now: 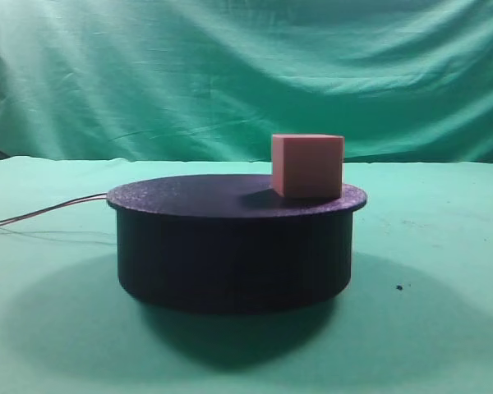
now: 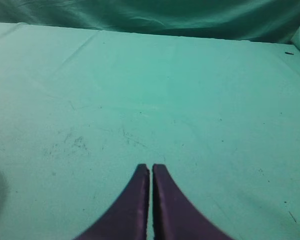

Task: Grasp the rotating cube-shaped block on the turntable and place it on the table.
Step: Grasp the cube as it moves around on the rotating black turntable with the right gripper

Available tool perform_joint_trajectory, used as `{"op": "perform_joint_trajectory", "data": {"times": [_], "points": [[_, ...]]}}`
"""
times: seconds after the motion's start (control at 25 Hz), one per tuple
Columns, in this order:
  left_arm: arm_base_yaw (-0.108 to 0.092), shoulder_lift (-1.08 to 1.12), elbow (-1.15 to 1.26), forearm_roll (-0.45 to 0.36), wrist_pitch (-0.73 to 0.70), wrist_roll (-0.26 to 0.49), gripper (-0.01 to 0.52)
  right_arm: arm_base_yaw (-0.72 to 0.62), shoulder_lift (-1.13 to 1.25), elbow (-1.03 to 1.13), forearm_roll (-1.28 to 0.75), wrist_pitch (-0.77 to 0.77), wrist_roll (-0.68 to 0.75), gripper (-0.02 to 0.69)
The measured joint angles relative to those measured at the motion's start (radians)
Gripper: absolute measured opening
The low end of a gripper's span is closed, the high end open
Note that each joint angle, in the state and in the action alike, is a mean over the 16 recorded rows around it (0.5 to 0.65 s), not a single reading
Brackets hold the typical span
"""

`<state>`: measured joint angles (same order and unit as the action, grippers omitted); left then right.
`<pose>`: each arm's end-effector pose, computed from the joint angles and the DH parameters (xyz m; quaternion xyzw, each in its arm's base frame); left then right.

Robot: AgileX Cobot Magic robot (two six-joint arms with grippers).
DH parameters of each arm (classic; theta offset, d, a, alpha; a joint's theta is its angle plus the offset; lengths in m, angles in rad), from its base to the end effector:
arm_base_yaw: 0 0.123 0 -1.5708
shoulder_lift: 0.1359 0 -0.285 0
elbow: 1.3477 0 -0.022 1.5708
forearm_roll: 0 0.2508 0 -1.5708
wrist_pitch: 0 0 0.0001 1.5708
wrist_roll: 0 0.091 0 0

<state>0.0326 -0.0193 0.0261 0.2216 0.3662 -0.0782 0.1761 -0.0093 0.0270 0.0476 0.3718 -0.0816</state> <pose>0.0521 0.0089 0.1733 0.0148 0.7977 0.0800 0.5975 0.0517 0.0108 0.1712 -0.0908 0.8003 0.0481 0.5908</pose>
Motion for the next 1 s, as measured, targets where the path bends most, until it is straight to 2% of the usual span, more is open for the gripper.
{"op": "perform_joint_trajectory", "data": {"times": [0.44, 0.84, 1.0], "points": [[0.000, 0.000, 0.000, 0.000, 0.000, 0.000, 0.000, 0.000, 0.000, 0.001, -0.015, -0.013, -0.014, 0.000], [0.000, 0.000, 0.000, 0.000, 0.000, 0.000, 0.000, 0.000, 0.004, -0.010, 0.031, -0.279, -0.033, 0.000], [0.000, 0.000, 0.000, 0.000, 0.000, 0.000, 0.000, 0.000, 0.046, -0.071, 0.082, -0.314, -0.031, 0.000]]}}
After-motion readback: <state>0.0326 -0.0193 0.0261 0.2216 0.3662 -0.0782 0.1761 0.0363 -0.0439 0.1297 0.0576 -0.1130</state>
